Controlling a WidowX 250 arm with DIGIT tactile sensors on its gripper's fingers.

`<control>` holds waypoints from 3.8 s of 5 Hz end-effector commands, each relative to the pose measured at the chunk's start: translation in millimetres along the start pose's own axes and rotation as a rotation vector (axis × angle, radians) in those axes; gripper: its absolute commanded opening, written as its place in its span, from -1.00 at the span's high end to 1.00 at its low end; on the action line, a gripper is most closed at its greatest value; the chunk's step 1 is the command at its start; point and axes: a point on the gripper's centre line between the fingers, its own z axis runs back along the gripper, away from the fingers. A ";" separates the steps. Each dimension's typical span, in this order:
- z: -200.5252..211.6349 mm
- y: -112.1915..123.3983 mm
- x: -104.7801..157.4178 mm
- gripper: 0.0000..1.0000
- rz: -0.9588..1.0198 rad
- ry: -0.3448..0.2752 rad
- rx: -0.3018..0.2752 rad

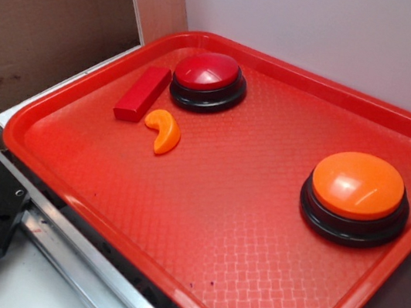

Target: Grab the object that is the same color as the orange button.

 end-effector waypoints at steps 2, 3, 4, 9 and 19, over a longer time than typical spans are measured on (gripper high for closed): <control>-91.0 -33.2 32.2 -1.00 0.213 -0.070 0.003; -124.2 -39.8 36.8 -1.00 0.234 -0.066 0.031; -148.6 -42.7 37.6 -1.00 0.227 -0.073 0.079; -181.7 -39.9 36.4 1.00 0.266 -0.080 0.120; -71.1 -44.9 24.3 1.00 0.014 0.002 0.052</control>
